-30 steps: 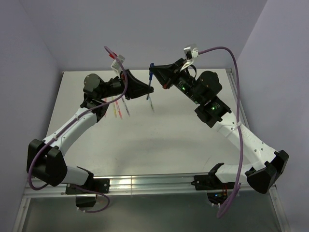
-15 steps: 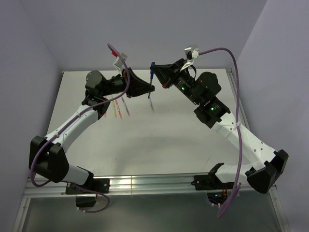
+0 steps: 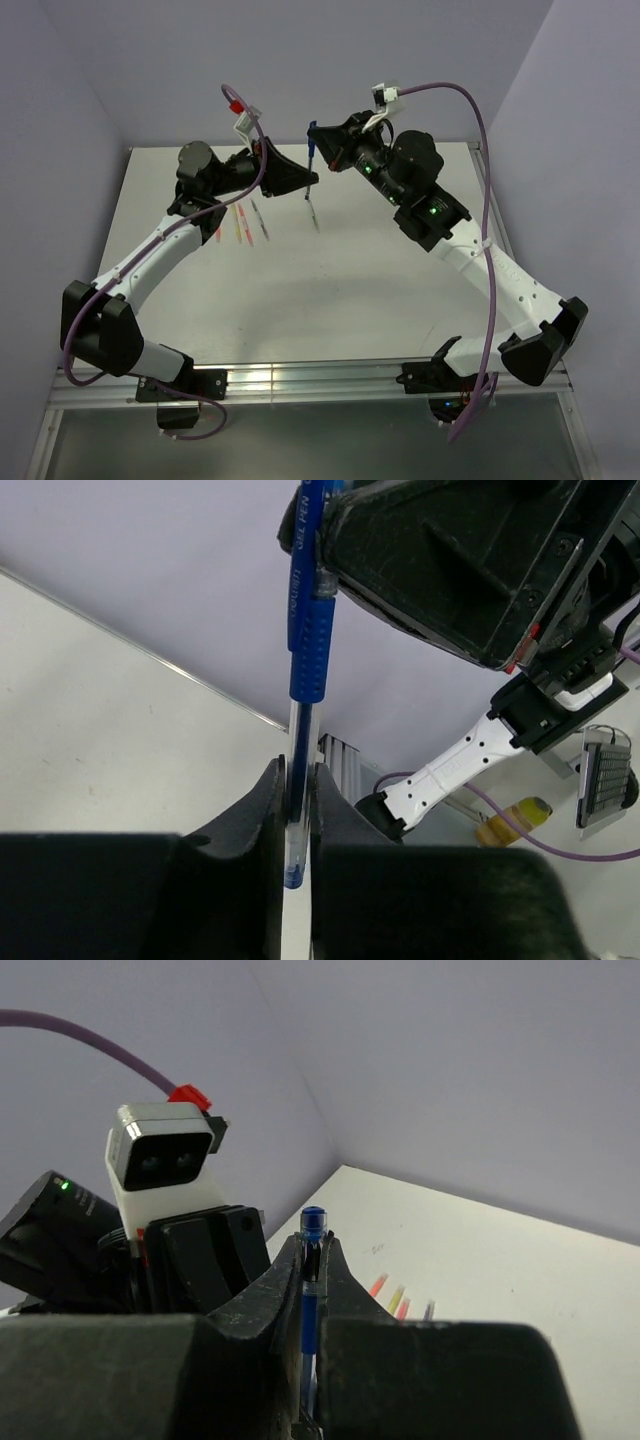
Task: Insert the pens into the pen caps
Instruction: Insert the pen cap onto the pen, then place the pen at the center of the board.
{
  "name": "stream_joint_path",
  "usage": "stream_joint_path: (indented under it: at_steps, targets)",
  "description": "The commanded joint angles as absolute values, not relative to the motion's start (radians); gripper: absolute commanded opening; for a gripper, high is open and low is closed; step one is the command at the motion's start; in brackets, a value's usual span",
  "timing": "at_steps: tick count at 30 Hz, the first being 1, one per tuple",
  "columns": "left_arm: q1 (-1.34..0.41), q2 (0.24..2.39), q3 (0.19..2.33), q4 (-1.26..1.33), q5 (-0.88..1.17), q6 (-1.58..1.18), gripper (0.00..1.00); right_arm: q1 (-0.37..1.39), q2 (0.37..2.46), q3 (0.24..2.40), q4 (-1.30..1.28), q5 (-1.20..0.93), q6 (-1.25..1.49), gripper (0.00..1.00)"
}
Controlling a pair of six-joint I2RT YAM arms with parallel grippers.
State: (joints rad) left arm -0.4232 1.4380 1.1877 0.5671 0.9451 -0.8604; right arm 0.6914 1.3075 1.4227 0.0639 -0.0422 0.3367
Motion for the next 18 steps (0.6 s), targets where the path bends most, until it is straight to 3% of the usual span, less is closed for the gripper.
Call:
stream_joint_path:
  at_steps: [1,2,8,18]
  targets:
    - [-0.383,1.422,1.241,0.694,0.724,-0.916,0.14,0.733,1.336,1.44,-0.265,-0.117,0.379,0.0]
    - [-0.383,1.407,1.227,0.689,0.735,-0.91,0.22,0.726,1.336,1.459,-0.262,-0.082,0.376,0.0]
    - [-0.385,1.347,1.164,0.536,0.761,-0.825,0.39,0.677,1.362,1.535,-0.267,-0.015,0.342,0.0]
    - [-0.379,1.246,1.121,0.273,0.579,-0.678,0.43,0.545,1.541,1.604,-0.293,-0.014,0.319,0.0]
